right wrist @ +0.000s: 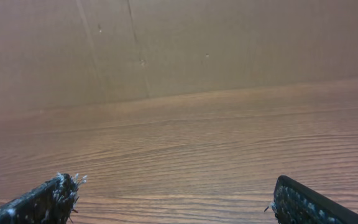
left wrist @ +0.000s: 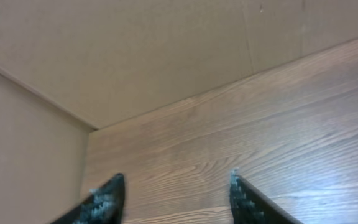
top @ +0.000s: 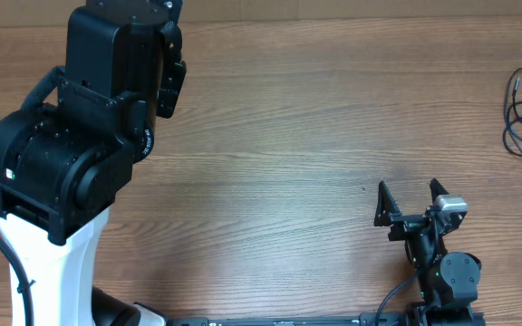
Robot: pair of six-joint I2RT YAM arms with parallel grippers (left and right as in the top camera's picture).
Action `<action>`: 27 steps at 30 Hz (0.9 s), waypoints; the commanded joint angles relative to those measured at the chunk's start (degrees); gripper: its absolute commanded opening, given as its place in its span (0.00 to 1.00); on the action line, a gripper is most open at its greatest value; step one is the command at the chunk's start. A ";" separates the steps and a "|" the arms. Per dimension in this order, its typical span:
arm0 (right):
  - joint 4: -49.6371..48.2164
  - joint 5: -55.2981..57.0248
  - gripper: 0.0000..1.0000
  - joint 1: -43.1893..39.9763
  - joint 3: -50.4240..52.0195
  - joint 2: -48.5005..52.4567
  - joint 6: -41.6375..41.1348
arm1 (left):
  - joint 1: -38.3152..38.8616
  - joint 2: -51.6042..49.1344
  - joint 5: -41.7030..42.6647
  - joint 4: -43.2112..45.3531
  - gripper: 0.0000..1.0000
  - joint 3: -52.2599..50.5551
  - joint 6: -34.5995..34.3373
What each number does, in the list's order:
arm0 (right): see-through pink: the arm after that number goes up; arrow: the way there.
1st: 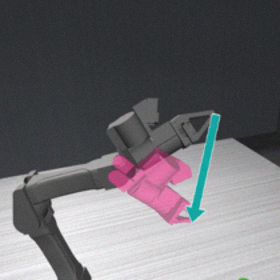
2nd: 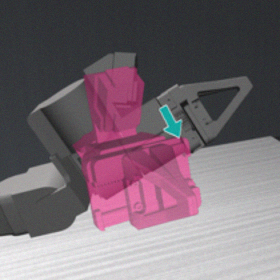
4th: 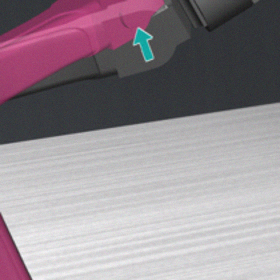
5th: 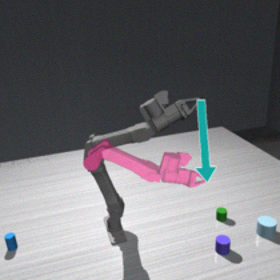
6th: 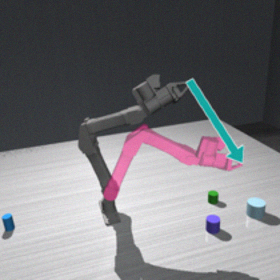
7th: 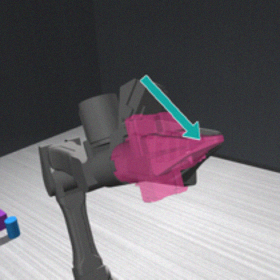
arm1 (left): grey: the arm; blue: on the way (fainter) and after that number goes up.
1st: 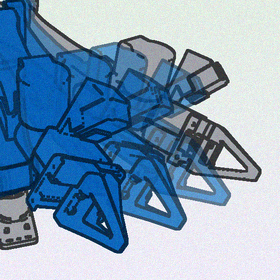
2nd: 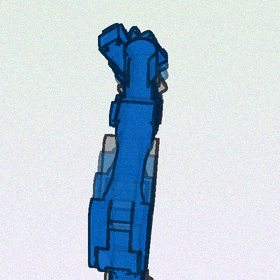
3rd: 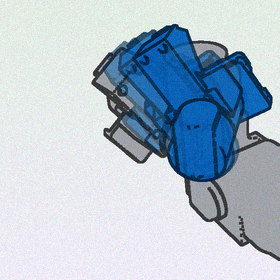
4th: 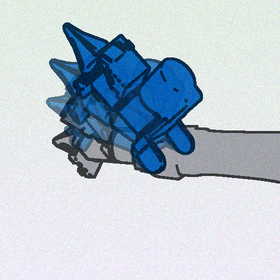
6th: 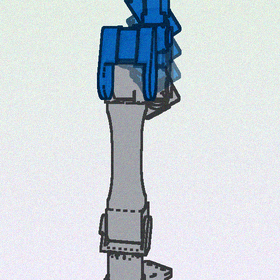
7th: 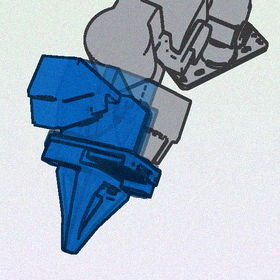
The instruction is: Untangle cables
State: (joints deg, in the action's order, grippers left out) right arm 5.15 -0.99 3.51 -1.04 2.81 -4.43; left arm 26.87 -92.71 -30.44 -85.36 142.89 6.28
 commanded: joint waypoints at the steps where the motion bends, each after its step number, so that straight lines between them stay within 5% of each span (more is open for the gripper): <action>1: -0.31 0.90 1.00 0.11 0.55 0.07 0.42 | -0.26 0.13 0.52 0.28 0.57 0.48 0.13; 6: -0.31 0.90 1.00 0.11 0.55 0.07 0.42 | -0.26 0.13 3.34 0.26 0.79 0.48 0.11; 7: -0.28 0.90 1.00 0.13 0.55 0.07 0.42 | -0.26 0.13 4.63 0.24 1.00 0.48 -0.09; 15: -0.31 0.90 1.00 0.13 0.55 0.07 0.42 | -0.26 0.13 9.14 5.62 1.00 0.48 1.44; 27: -0.31 0.90 1.00 0.11 0.55 0.07 0.42 | -0.26 0.13 25.40 59.74 1.00 0.48 1.42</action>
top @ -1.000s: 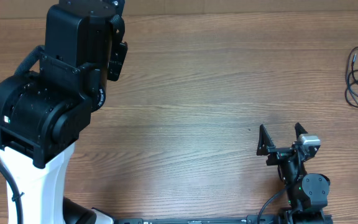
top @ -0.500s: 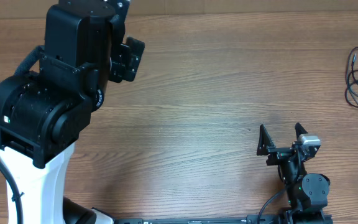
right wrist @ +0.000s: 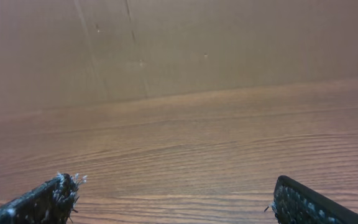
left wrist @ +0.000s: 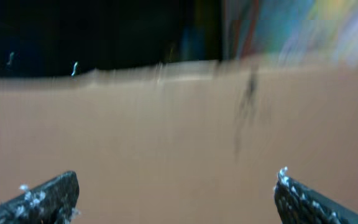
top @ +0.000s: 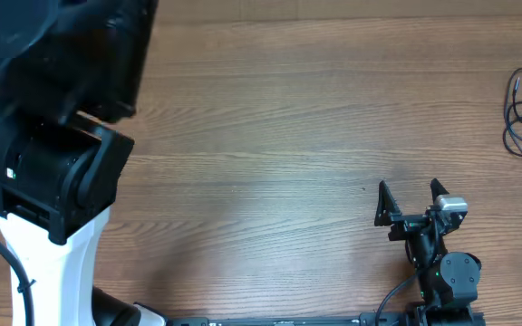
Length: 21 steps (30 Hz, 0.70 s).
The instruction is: Untangle cables
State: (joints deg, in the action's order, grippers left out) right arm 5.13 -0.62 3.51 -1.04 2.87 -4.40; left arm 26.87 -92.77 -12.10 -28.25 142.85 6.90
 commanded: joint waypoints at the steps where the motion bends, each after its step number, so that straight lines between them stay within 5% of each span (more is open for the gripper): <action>1: -0.28 0.52 1.00 0.13 0.55 0.00 0.39 | -0.26 0.20 8.85 6.69 1.00 0.52 0.81; 11: -0.28 0.50 1.00 0.13 0.55 0.00 0.37 | -0.22 1.73 13.40 27.30 1.00 0.50 0.79; 21: -0.28 0.52 1.00 0.11 0.55 0.00 0.37 | -1.62 13.31 18.97 35.85 1.00 -7.34 0.39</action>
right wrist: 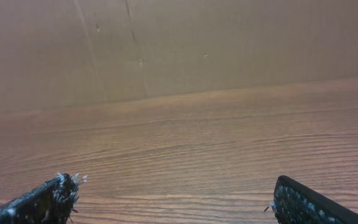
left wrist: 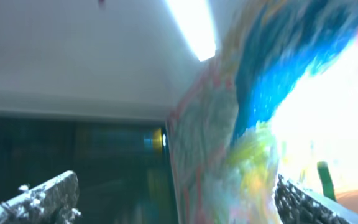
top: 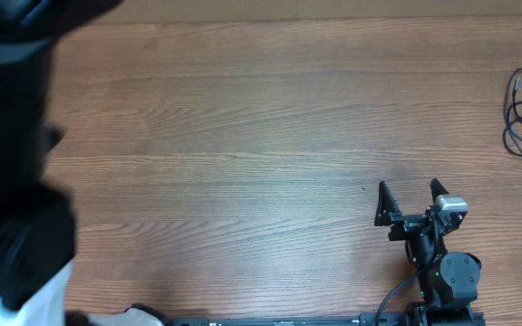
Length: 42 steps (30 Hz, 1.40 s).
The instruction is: Untangle cables
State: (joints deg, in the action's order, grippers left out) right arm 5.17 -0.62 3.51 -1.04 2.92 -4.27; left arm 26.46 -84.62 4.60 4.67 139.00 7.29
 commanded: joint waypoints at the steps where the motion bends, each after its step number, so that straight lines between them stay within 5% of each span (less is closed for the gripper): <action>1: -0.31 0.52 1.00 0.13 0.55 -0.04 0.26 | -2.01 7.19 3.72 6.51 1.00 -6.64 -0.44; 9: -0.33 0.52 1.00 0.13 0.55 -0.04 0.24 | -8.55 20.96 5.97 32.20 0.99 -30.93 -6.21; 13: -0.33 0.52 1.00 0.13 0.55 -0.04 0.26 | -11.50 28.44 5.95 37.18 1.00 -43.19 -6.21; 30: -0.31 0.52 1.00 0.11 0.55 -0.04 0.26 | -24.74 63.10 5.53 37.79 1.00 -99.95 -10.99; 42: -0.33 0.52 1.00 0.13 0.55 -0.04 0.26 | -26.93 72.08 5.49 27.58 1.00 -119.36 -10.95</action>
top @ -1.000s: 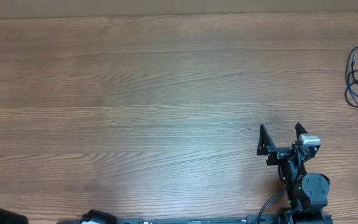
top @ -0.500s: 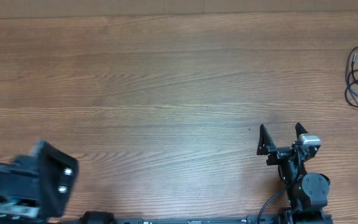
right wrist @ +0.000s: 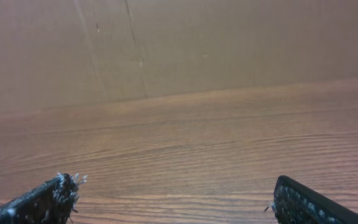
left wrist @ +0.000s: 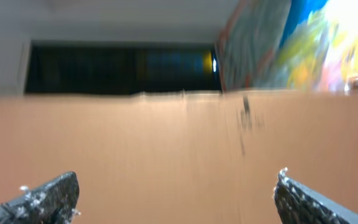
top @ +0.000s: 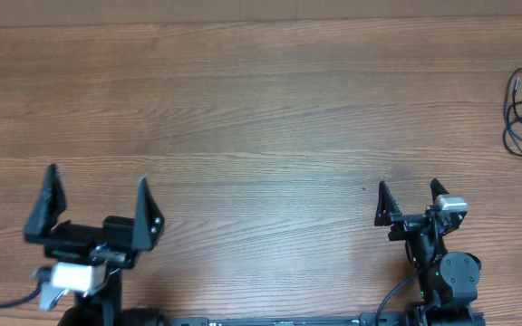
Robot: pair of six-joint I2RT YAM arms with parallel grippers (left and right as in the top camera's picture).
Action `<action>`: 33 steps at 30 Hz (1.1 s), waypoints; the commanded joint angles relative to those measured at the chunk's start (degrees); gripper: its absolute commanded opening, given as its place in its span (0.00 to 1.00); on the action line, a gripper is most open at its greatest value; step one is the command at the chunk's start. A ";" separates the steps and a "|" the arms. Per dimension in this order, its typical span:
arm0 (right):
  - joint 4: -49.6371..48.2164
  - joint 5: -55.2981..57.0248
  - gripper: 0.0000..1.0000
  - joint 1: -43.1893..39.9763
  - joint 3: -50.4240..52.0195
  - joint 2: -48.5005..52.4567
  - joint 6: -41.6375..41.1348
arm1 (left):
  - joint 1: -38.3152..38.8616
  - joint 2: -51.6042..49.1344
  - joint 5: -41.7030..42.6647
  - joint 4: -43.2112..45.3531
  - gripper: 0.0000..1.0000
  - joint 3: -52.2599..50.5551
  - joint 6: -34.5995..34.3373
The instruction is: Untangle cables
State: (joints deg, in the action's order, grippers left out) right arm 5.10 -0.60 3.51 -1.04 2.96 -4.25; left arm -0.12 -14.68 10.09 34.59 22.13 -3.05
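Observation:
A tangle of thin dark cables lies at the table's far right edge in the overhead view, partly cut off by the frame. My left gripper [top: 96, 194] is at the near left of the table, open and empty, its fingers [left wrist: 48, 196] wide apart; its wrist view shows only a brown wall. My right gripper [top: 408, 194] is low at the near right, open and empty, well short of the cables. In the right wrist view a dark speck of cable shows at the right edge.
The wooden table [top: 270, 118] fills the overhead view. A brown cardboard wall [right wrist: 185, 43] stands along its far edge. Above the wall in the left wrist view are a dark window and a coloured poster [left wrist: 291, 43].
My left arm, which loomed large and blurred at the overhead's left edge, is now folded low at the near left with its gripper open. Its camera now faces the wall. The right arm is unchanged.
My left arm stood tall over the table's left side, gripper open above the wood near the corner. Then its camera faced the wall, then the ceiling and a poster. Now it rests low at the near left. The right gripper and the cables stayed put throughout.

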 commanded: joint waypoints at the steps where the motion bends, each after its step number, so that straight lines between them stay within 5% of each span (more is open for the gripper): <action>1: -0.24 0.50 1.00 0.11 0.55 -0.09 0.22 | -0.35 2.73 0.02 -4.20 1.00 -3.48 -0.61; 16: -0.26 0.50 1.00 0.13 0.55 -0.09 0.24 | -0.35 12.11 -0.61 -10.82 0.99 -22.05 -0.61; 26: -0.26 0.50 1.00 0.13 0.55 -0.09 0.22 | -0.35 14.53 -3.30 -38.29 1.00 -21.84 0.35; 33: -0.26 0.50 1.00 0.13 0.55 -0.09 0.22 | -0.35 14.49 -5.16 -38.82 0.99 -21.84 3.30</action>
State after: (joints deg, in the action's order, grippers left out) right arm 5.15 -0.58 3.51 -1.04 2.96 -4.25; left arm -0.12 -0.80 6.33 -3.86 0.47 -2.20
